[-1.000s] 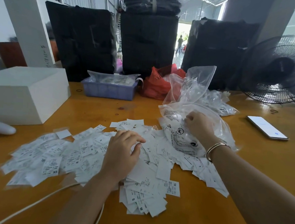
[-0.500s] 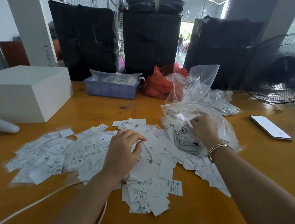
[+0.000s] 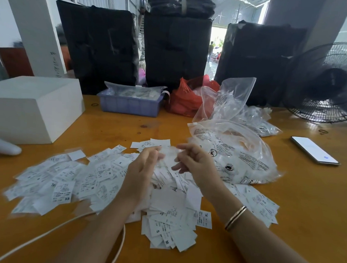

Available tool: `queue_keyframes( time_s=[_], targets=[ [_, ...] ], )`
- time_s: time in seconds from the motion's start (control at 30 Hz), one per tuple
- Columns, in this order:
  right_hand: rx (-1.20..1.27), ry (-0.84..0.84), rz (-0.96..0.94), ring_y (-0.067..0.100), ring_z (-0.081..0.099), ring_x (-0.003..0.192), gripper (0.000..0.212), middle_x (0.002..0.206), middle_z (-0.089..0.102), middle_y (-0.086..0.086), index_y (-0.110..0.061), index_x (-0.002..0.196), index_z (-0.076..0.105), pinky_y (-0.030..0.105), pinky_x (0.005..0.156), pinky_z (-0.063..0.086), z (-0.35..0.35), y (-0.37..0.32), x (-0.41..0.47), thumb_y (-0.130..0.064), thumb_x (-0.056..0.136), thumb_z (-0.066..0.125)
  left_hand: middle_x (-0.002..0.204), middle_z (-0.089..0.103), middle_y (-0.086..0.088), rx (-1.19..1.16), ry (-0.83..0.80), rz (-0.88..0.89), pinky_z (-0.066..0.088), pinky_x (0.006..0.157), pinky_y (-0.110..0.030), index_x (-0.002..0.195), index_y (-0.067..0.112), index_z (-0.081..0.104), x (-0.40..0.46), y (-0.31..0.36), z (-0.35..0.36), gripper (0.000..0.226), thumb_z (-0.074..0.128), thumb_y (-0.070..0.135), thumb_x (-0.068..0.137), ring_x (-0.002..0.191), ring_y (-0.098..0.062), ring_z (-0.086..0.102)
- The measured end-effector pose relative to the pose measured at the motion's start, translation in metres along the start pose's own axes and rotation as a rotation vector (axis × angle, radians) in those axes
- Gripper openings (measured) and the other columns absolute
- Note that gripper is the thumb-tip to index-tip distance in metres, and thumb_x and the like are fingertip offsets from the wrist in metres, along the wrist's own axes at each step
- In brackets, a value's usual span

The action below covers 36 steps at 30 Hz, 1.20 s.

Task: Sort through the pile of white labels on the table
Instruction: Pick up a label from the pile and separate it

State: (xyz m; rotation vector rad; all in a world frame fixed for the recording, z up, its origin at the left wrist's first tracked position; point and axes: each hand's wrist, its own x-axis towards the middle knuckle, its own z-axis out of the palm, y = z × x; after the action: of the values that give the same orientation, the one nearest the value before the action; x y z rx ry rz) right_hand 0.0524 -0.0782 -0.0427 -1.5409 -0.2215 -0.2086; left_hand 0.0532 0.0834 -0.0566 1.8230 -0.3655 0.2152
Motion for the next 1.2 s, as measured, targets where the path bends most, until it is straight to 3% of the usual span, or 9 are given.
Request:
queue_keyframes(
  time_s=[0.13,0.23,0.43,0.53,0.7,0.8,0.93,1.03,1.2],
  targets=[
    [-0.05,-0.016,-0.013,0.017,0.071,0.071,0.026,0.077,0.062,0.001,-0.021,0.101,0.061,0.02,0.062,0.053,0.002,0.01,-0.002,0.003,0.09,0.057,0.084,0.071,0.015,-0.058,0.022,-0.054,0.044,0.073,-0.019,0.11,0.041,0.051,0.005,-0.001,-0.001,0.04,0.044,0.069,0.082,0.083,0.004,0.063],
    [-0.1,-0.044,-0.035,0.016,0.07,0.072,0.03,0.078,0.062,-0.002,-0.023,0.103,0.059,0.019,0.063,0.051,0.002,0.014,-0.002,0.004,0.089,0.058,0.085,0.071,0.008,-0.081,0.014,-0.07,0.055,0.075,-0.027,0.108,0.04,0.052,0.007,-0.005,0.0,0.029,0.066,0.044,0.082,0.082,-0.01,0.067],
    [-0.197,-0.024,-0.052,0.009,0.066,0.068,0.021,0.073,0.067,-0.005,-0.028,0.101,0.06,0.019,0.063,0.051,0.005,0.017,-0.001,-0.009,0.092,0.058,0.082,0.071,0.015,-0.054,0.025,-0.033,0.057,0.07,-0.021,0.099,0.033,0.06,0.008,-0.01,0.002,0.024,0.068,0.015,0.085,0.076,-0.007,0.069],
    [-0.585,0.116,-0.092,0.004,0.055,0.06,0.013,0.079,0.066,-0.003,-0.027,0.089,0.067,0.014,0.055,0.043,0.0,0.019,-0.001,-0.023,0.094,0.056,0.079,0.071,0.012,-0.057,0.163,-0.048,0.056,0.068,-0.019,0.092,0.029,0.063,0.01,-0.012,-0.001,0.015,0.067,0.017,0.086,0.075,-0.003,0.068],
    [-1.184,-0.015,-0.059,0.016,0.056,0.088,0.028,0.101,0.06,-0.005,-0.02,0.097,0.072,0.027,0.069,0.046,0.006,0.022,-0.005,-0.04,0.091,0.053,0.077,0.07,0.008,-0.038,0.239,-0.045,0.057,0.069,-0.023,0.084,0.029,0.064,0.011,-0.013,-0.002,0.01,0.065,0.02,0.088,0.073,-0.007,0.067],
    [-1.367,-0.031,-0.075,0.021,0.057,0.085,0.035,0.095,0.058,0.0,-0.015,0.094,0.068,0.028,0.066,0.043,0.013,0.018,-0.006,-0.043,0.092,0.048,0.077,0.07,0.008,-0.038,0.227,-0.045,0.056,0.069,-0.023,0.084,0.029,0.064,0.01,-0.013,0.0,0.011,0.065,0.019,0.088,0.073,-0.007,0.067],
    [-1.431,-0.017,-0.095,0.022,0.052,0.07,0.026,0.079,0.05,0.001,-0.013,0.077,0.054,0.027,0.056,0.034,0.018,0.016,-0.006,-0.028,0.095,0.042,0.079,0.071,0.008,-0.035,0.213,-0.038,0.056,0.067,-0.02,0.085,0.026,0.065,0.01,-0.012,0.0,0.007,0.065,0.02,0.088,0.073,-0.005,0.067],
    [-1.442,0.02,-0.124,0.019,0.046,0.064,0.024,0.078,0.053,0.001,-0.011,0.08,0.054,0.026,0.052,0.029,0.018,0.013,-0.005,-0.025,0.095,0.041,0.08,0.071,0.007,-0.043,0.205,-0.043,0.054,0.063,-0.016,0.085,0.028,0.064,0.01,-0.011,0.0,0.009,0.064,0.019,0.089,0.074,-0.004,0.067],
    [-1.059,0.198,-0.108,0.01,0.045,0.053,0.011,0.066,0.055,-0.008,-0.021,0.082,0.055,0.022,0.046,0.033,0.016,0.011,-0.005,-0.028,0.09,0.051,0.082,0.071,0.009,-0.102,0.192,-0.054,0.052,0.063,-0.011,0.089,0.032,0.065,0.009,-0.008,0.0,0.015,0.061,0.018,0.091,0.077,0.001,0.067]
  ],
)
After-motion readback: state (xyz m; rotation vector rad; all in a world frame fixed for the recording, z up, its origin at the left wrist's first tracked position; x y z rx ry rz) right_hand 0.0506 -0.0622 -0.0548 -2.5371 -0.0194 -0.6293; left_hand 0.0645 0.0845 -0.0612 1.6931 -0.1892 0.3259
